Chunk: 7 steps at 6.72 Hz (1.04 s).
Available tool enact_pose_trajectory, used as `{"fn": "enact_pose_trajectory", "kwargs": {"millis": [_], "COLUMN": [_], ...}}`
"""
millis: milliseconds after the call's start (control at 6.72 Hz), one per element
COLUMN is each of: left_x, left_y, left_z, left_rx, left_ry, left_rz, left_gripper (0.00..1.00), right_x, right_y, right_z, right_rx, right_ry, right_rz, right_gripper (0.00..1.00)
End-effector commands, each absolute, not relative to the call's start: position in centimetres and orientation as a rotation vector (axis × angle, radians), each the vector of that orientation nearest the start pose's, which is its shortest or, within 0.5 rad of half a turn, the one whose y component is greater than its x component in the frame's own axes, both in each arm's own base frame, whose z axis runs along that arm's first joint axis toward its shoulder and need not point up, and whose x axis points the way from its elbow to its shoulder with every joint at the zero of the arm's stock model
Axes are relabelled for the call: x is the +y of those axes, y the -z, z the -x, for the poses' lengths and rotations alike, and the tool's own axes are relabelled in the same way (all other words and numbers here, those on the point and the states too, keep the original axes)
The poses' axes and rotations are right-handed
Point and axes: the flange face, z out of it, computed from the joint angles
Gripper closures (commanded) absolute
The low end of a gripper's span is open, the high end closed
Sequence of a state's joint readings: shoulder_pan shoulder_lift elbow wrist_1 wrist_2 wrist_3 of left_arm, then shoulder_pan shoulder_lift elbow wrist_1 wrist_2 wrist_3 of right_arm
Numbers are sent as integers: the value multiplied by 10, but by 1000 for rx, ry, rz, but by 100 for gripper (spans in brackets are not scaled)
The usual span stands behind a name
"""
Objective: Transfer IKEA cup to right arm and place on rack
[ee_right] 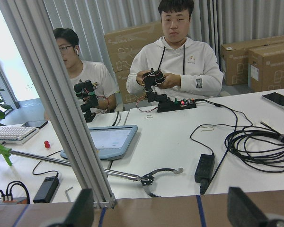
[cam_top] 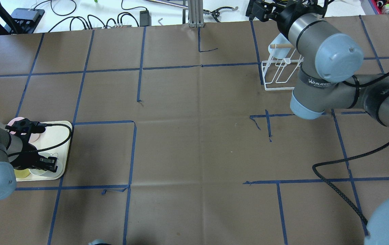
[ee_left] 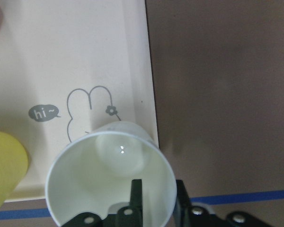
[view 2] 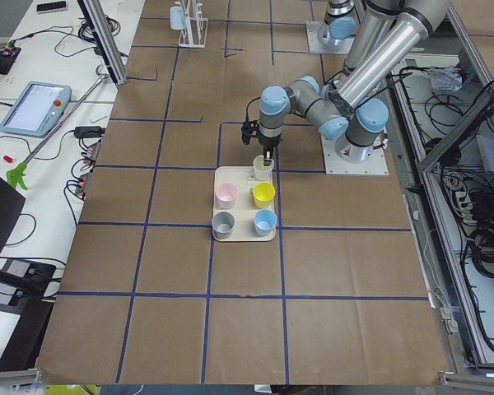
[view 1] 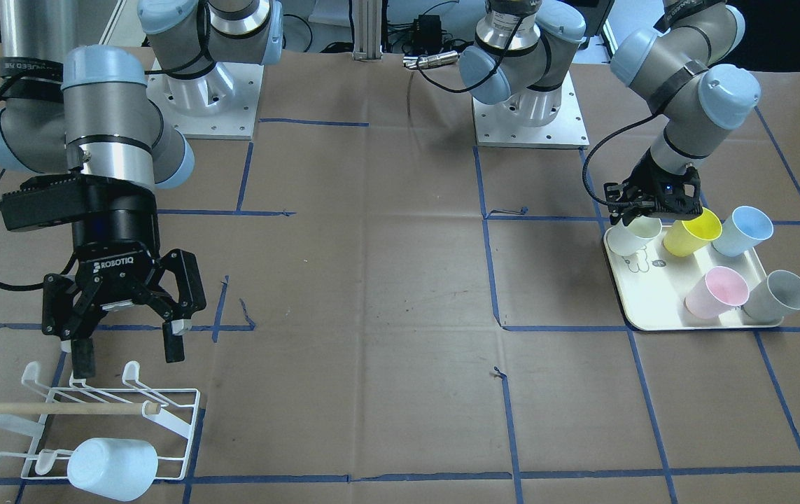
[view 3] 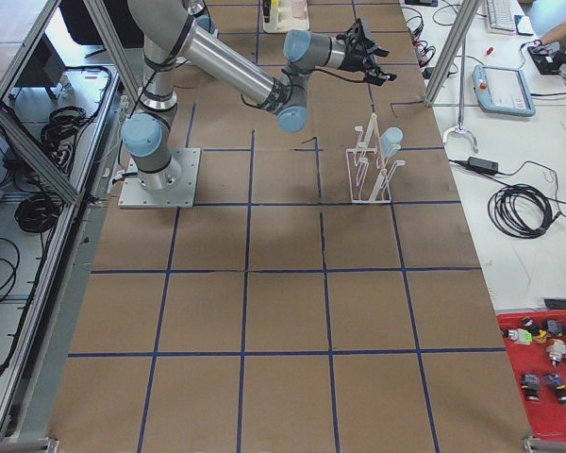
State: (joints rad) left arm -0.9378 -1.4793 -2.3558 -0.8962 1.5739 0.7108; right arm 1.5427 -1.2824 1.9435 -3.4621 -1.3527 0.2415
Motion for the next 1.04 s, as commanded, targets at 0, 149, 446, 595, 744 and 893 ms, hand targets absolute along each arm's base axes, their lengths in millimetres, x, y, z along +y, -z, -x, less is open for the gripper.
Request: {"fn": "enact_pose_trajectory", "kwargs": {"millis": [0,149,446,595,744,893], "left_x": [-381,-399,-436,-462,-491,-514], "left_y": [-251,-277,-346,-385,-428,-460], "left_z": [-115,-127,-118,-88,-58,-35], "left_rx": [3124,3105,3119,3116,3100,3109], "left_ry": [21,56,48,31,30,13], "left_rz": [-141,-140,-241,-366,-478,-493], "left_gripper": [100,100,100,100,100,100], "right_x": [-508,-480,-444,-437,-431,-427], "right_y": [-389,-386,-390,-386,-377,-370], "right_z": [-149,-151,-162,-168,-169,-172], "right_rx": [2278,2237,2108,2036,1989,1961], "right_ry": [1448,1376,1206,1076,980,909], "right_rz": [-336,-446,-525,-605,-707,-740], "right_gripper": [0,0,0,0,0,0]}}
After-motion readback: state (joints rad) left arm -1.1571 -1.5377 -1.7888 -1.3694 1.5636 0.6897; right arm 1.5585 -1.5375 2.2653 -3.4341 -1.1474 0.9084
